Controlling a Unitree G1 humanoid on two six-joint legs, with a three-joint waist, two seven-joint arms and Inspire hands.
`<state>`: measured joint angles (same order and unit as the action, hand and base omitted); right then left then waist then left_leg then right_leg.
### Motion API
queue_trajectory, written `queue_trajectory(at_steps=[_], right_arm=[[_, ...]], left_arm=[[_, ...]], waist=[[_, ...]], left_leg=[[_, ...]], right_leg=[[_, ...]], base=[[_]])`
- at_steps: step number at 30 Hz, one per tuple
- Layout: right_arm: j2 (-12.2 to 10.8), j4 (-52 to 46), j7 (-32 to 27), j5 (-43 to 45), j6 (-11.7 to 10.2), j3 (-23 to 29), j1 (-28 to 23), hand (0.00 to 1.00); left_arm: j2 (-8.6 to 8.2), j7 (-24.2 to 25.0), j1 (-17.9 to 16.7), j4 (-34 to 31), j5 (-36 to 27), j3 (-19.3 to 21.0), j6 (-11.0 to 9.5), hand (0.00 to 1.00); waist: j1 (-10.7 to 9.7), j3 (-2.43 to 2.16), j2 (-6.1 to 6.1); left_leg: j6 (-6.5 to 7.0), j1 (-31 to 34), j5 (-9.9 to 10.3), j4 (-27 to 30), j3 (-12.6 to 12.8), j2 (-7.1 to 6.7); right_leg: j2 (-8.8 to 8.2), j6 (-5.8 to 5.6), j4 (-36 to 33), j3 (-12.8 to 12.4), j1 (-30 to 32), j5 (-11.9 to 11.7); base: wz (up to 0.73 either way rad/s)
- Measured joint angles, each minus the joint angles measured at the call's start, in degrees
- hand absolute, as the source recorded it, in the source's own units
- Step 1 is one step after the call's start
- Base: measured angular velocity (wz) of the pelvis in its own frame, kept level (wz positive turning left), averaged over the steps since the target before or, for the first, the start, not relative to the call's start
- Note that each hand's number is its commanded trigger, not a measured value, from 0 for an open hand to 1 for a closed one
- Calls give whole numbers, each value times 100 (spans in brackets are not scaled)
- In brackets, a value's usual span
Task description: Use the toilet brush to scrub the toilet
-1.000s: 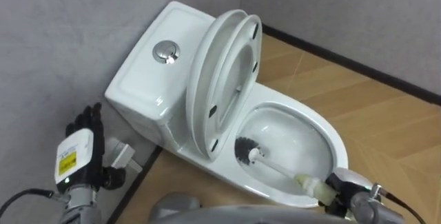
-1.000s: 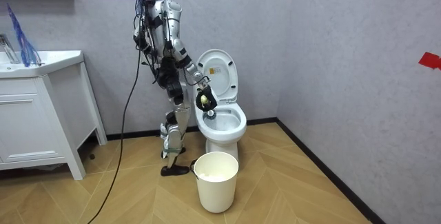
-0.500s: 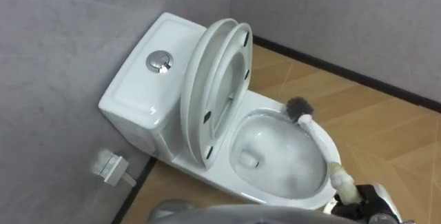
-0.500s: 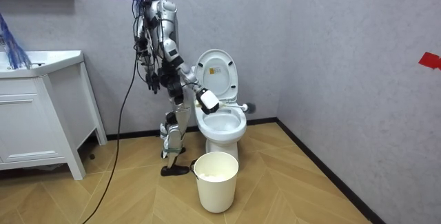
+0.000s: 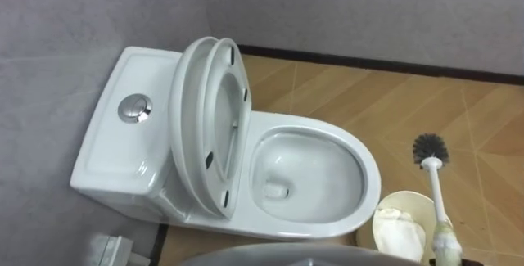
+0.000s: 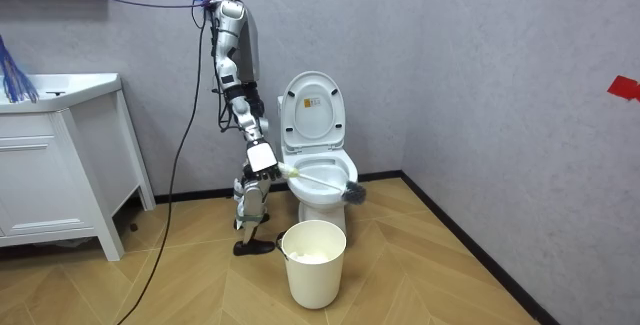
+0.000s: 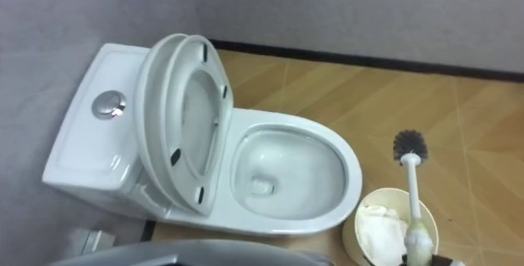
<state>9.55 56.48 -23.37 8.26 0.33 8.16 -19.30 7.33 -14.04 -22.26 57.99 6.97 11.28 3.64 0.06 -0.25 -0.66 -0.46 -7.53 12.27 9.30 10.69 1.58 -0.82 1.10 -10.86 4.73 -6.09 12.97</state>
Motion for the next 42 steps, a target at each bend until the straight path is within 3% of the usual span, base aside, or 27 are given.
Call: queue_trajectory(at_steps=[8,9,10,16,33,42], right_arm=[[-151,360,17,7,231,-19,181,100],[-152,367,29,7,279,-22,181,26],[-152,371,29,6,325,-21,181,2],[-152,513,33,7,446,-27,228,0],[-151,645,323,-10,607,-72,382,0],[-146,1096,807,-805,652,-58,455,0]], left_arm=[[27,-49,323,-70,37,-170,59,0],[28,-57,340,-70,36,-197,109,0],[28,-59,348,-69,36,-249,155,0],[29,-57,386,-60,41,-473,241,0],[28,20,337,-58,200,-482,473,0],[31,317,314,-62,542,-445,517,0]], waist=[[-174,2,0],[-171,3,6],[-172,4,19],[-184,8,88],[-147,9,81],[-135,15,76]], left_leg=[[22,-39,34,3,28,-20],[24,-39,38,3,33,-20],[30,-40,45,3,33,-19],[37,-40,58,-5,26,-15],[35,-12,60,-22,-7,-20],[35,-74,60,-17,-50,-21]], right_leg=[[5,-22,6,-121,25,-22],[6,-24,8,-133,28,-23],[8,-28,9,-143,30,-25],[15,-34,6,-142,31,-29],[21,-34,24,-126,12,-28],[17,-37,24,-122,-26,-26]], base=[[-11],[-3],[0],[0],[0],[0]])
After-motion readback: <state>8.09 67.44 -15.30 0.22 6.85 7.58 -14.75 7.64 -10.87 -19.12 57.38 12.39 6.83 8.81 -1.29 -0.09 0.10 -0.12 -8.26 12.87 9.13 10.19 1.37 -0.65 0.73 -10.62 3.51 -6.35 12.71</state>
